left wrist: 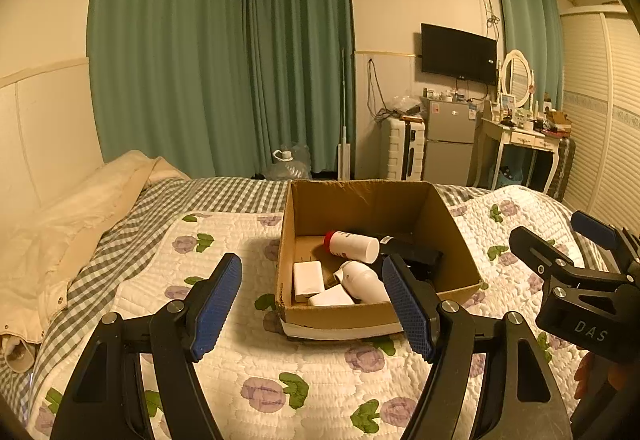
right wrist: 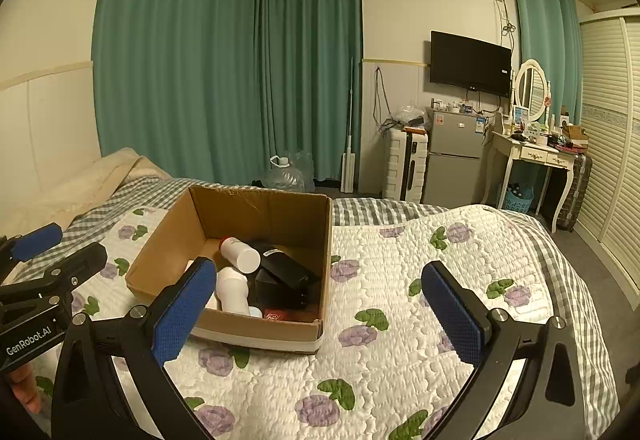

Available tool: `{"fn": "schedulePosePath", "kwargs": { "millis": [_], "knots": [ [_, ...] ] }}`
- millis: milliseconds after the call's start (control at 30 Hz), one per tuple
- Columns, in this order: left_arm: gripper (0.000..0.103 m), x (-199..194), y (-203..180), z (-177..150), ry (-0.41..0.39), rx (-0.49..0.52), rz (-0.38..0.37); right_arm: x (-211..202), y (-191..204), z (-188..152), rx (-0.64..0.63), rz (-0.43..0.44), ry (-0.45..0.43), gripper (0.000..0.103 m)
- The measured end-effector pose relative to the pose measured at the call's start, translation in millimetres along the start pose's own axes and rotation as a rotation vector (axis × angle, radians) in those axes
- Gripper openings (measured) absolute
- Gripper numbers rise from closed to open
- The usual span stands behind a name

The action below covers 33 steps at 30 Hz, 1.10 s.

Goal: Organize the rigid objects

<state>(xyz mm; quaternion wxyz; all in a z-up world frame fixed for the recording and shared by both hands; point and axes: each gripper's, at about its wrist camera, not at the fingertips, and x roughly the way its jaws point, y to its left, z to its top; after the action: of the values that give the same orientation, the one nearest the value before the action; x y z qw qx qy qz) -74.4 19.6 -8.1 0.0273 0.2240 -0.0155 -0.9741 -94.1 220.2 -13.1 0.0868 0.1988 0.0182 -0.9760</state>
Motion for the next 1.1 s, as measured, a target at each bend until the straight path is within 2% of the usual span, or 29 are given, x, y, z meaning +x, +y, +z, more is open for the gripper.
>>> {"fn": "schedulePosePath", "kwargs": {
  "millis": [1100],
  "knots": [
    [0.076, 3.6, 0.4, -3.7, 0.015, 0.004, 0.001, 3.0, 2.3, -3.7, 0.000, -0.001, 0.013, 0.103]
  ]
}}
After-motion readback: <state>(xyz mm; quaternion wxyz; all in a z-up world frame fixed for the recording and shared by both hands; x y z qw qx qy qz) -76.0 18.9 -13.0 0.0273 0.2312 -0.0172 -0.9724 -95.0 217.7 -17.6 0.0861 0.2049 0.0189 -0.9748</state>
